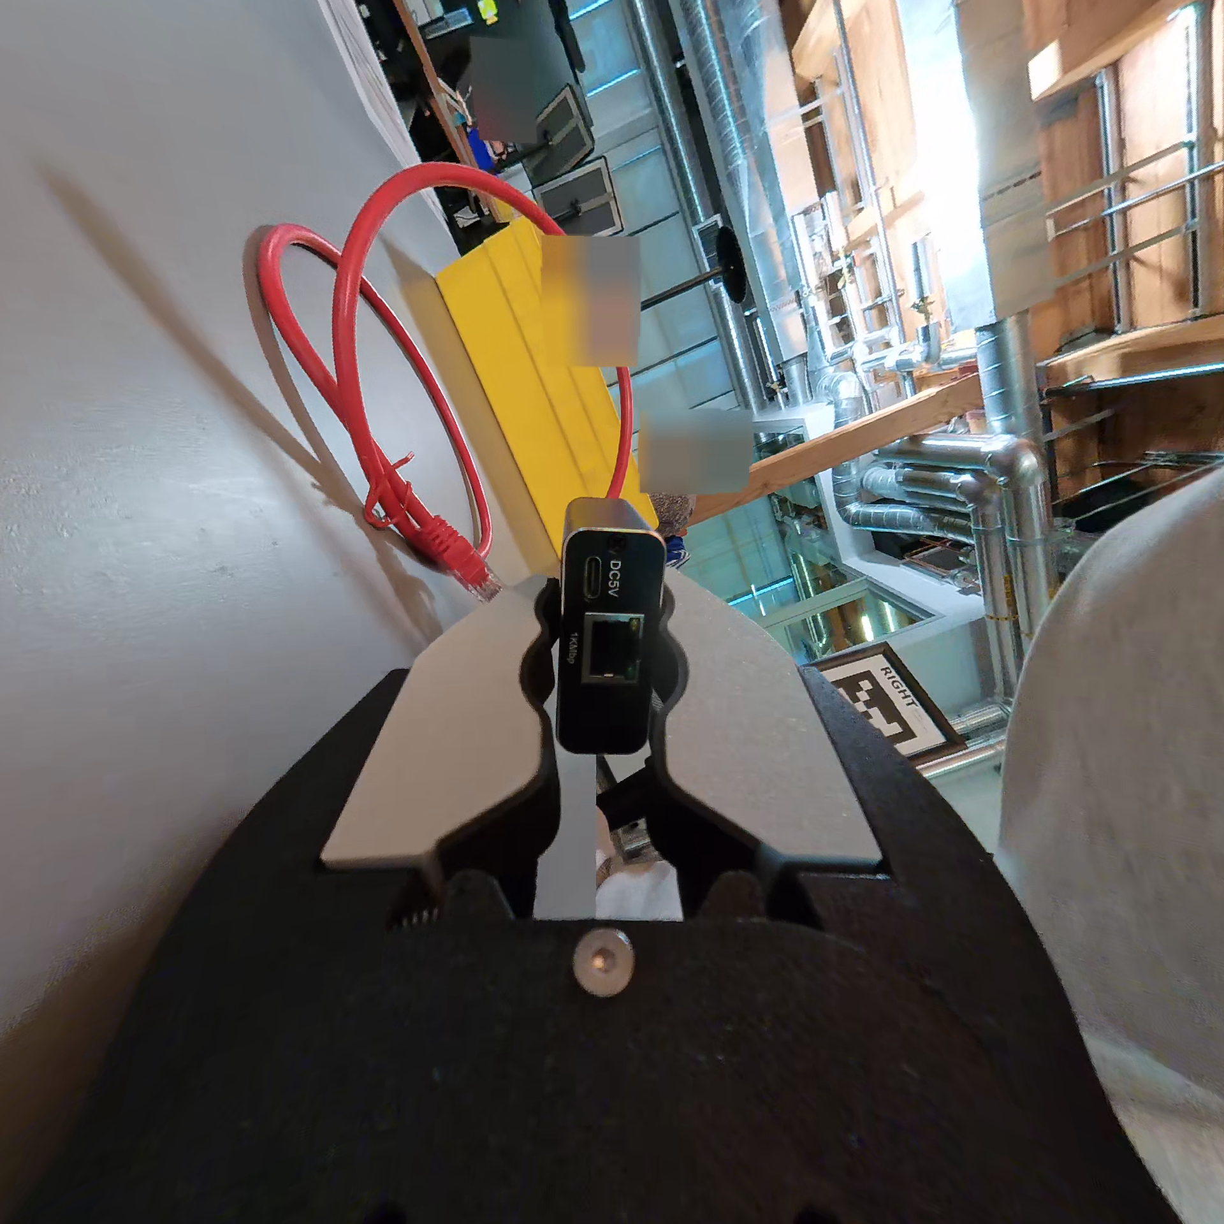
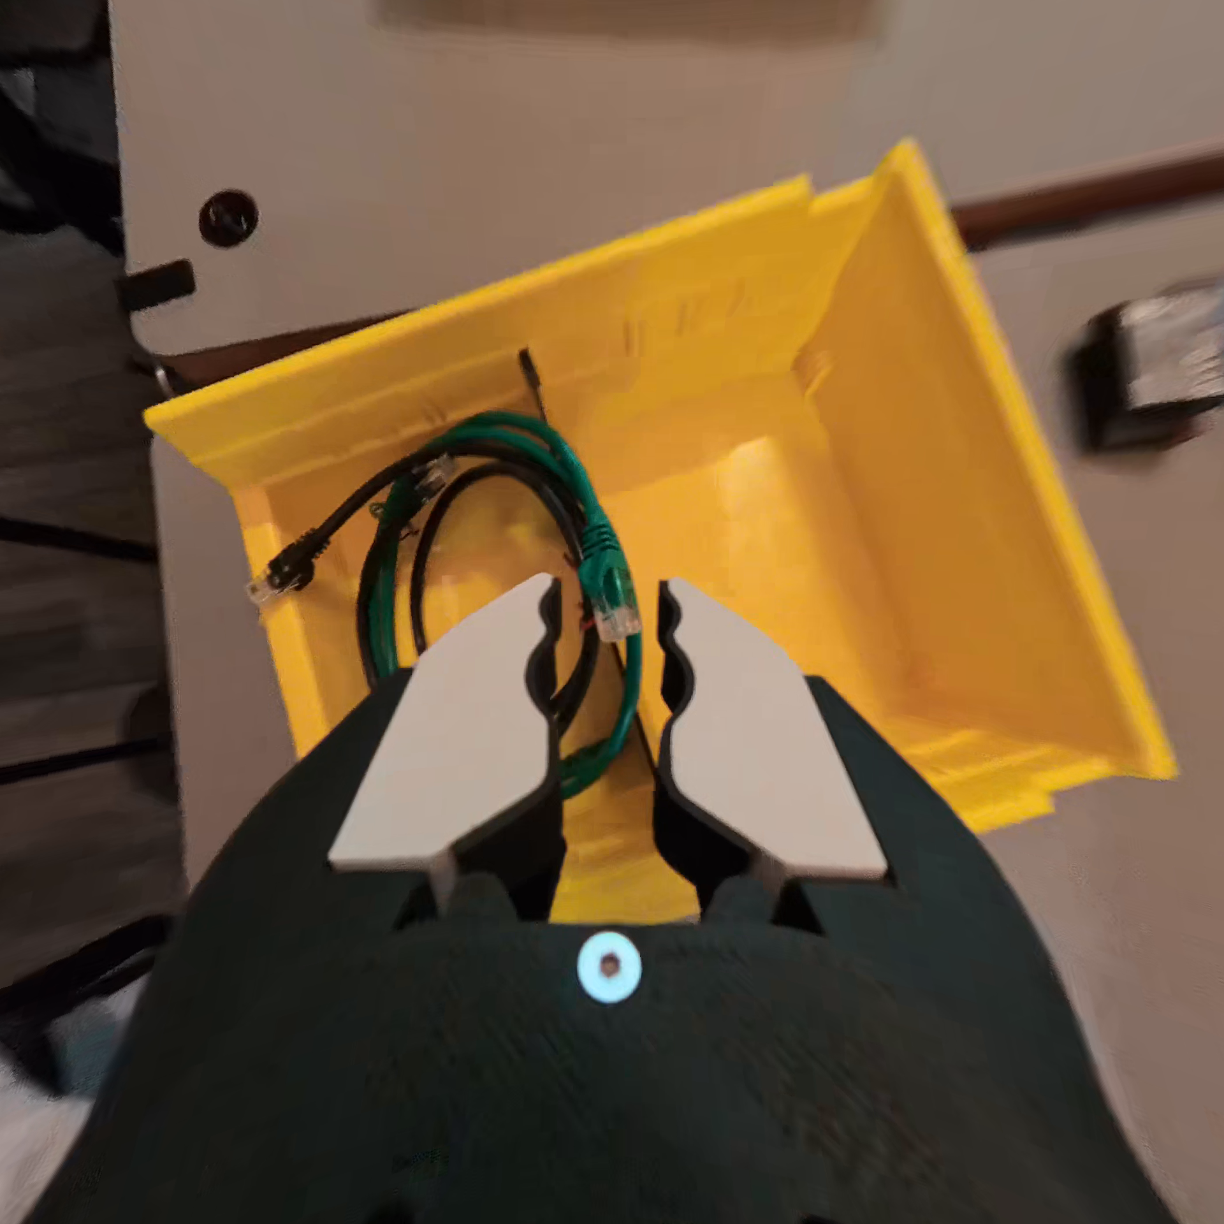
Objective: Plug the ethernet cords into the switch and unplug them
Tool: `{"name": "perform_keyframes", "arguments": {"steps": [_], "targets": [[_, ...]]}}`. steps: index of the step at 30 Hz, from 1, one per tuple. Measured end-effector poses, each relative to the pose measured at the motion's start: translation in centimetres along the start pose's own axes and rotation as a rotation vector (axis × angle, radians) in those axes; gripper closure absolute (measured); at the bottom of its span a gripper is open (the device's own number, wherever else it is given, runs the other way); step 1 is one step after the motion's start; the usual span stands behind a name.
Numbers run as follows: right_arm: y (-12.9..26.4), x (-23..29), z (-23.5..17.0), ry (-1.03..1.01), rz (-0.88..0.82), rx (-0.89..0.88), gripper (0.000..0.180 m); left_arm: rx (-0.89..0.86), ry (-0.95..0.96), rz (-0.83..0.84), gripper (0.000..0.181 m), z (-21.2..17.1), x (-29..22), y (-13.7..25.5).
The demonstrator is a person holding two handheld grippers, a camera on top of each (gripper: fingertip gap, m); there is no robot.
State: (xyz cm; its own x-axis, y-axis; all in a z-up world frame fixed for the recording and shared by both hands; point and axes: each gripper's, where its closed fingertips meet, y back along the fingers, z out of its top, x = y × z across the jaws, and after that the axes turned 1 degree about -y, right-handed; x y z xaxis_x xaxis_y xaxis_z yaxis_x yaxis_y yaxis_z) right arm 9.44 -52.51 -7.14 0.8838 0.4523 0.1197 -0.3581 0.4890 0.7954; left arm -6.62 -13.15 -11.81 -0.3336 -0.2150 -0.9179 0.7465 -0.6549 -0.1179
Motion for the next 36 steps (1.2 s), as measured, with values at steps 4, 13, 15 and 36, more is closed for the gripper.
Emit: {"name": "perform_keyframes", "arguments": {"steps": [4, 13, 15, 36], "targets": [[-1.5, 0.0, -0.5, -0.057, 0.067, 0.054, 0.152, -0.004, 0.009, -0.010, 0.154, 0.1, -0.1, 0.0], [0.0, 1.9, 0.3, -0.208, 0.288, 0.016, 0.163, -0.001, 0.014, -0.013, 0.155, 0.0, -0.1, 0.0], [0.8, 2.5, 0.1, -0.206, 0.320, 0.012, 0.164, 0.000, 0.012, -0.011, 0.155, 0.0, 0.0, 0.0], [23.9, 3.7, 11.6, -0.172, 0.408, -1.020, 0.165, 0.000, 0.021, -0.021, 0.155, 0.0, -0.1, 0.0]]}}
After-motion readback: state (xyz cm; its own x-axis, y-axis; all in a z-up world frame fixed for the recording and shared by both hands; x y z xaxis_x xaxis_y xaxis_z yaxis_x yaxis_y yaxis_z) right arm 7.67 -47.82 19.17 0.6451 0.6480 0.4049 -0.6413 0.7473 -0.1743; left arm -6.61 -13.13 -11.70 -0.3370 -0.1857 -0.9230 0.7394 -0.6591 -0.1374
